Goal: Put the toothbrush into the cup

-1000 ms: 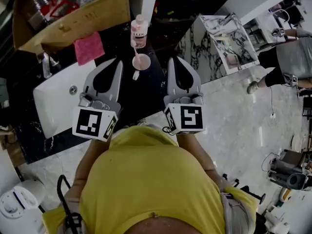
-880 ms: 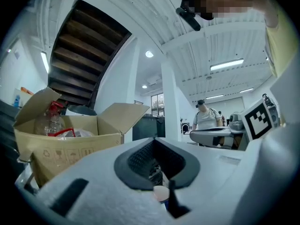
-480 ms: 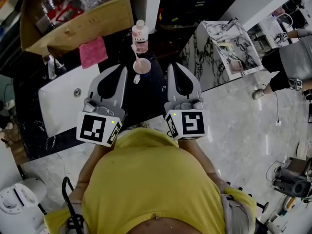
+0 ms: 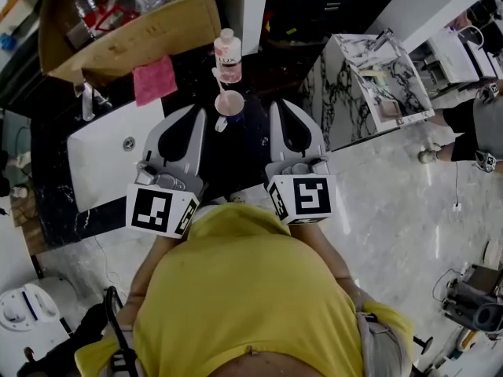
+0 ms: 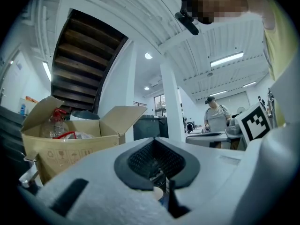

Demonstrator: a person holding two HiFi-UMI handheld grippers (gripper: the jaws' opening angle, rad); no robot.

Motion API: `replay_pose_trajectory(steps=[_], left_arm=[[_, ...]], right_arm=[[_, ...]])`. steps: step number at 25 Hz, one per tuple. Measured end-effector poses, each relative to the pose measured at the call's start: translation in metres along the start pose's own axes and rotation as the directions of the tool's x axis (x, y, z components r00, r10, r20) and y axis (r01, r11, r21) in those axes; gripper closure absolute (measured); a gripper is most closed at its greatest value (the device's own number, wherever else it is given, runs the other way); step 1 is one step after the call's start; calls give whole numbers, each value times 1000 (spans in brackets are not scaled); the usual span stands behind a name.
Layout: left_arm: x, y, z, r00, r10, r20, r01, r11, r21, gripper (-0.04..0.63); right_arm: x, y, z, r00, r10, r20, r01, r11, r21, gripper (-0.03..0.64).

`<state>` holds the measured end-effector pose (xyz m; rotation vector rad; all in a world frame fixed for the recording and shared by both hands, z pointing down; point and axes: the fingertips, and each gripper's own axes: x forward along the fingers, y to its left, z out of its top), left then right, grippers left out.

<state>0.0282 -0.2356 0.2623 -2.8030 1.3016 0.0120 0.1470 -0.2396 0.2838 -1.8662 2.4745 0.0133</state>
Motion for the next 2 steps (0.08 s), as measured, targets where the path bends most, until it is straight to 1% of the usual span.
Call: replay_pose_trajectory(steps=[2], left_arm=[[2,-2,1,1000,3,1,-3,1000,4,594]], right_arm=[[-1,-2,0,1000,4,1,-4,1000,0,606]])
